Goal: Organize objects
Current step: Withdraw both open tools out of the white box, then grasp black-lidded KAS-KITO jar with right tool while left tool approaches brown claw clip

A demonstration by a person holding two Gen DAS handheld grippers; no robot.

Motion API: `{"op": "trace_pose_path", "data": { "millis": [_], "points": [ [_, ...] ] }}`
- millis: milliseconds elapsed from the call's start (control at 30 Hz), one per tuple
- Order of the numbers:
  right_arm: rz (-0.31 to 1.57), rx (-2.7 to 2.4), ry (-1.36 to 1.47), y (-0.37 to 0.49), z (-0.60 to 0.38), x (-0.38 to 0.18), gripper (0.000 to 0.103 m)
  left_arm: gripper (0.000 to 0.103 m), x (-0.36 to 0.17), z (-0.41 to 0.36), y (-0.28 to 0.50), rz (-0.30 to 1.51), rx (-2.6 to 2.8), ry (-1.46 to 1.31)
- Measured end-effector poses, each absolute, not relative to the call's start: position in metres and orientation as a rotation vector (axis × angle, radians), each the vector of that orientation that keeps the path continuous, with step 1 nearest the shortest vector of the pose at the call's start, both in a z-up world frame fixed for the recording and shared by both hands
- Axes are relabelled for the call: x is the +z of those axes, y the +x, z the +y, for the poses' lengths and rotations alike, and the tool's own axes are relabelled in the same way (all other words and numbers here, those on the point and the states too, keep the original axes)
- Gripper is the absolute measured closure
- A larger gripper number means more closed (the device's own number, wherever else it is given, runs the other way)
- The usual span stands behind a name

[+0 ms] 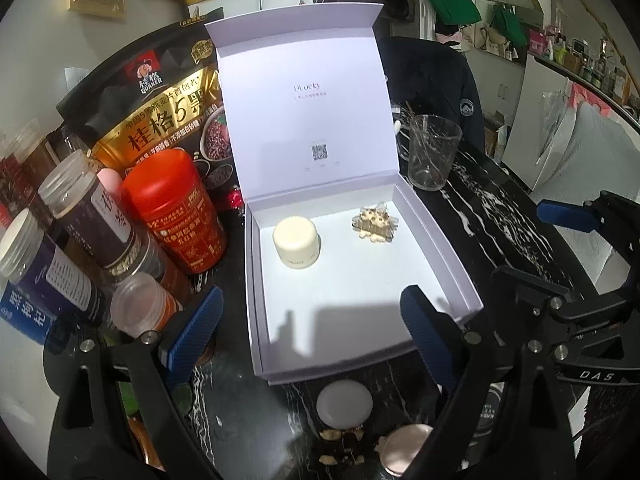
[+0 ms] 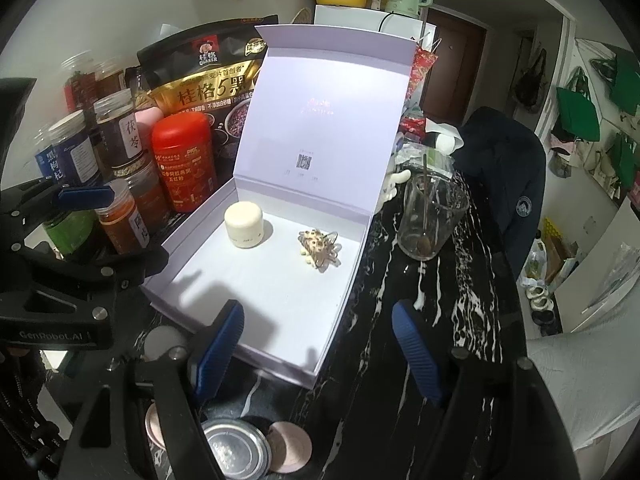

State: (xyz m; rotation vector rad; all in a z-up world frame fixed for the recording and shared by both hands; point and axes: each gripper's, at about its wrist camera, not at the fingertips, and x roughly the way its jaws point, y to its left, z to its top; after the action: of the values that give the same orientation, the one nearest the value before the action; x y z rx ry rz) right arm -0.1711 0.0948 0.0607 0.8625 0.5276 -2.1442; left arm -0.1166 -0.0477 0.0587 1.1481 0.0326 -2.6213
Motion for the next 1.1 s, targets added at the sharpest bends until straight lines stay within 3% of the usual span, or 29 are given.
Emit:
{"op": "trace_pose_path", "data": {
  "millis": [1100],
  "points": [
    [0.465,-2.118,0.951,-0.11,0.132,0.011,0.025,0.013,0.005,-0.026,-0.056,0.041,-2.623,1.292]
  ]
}}
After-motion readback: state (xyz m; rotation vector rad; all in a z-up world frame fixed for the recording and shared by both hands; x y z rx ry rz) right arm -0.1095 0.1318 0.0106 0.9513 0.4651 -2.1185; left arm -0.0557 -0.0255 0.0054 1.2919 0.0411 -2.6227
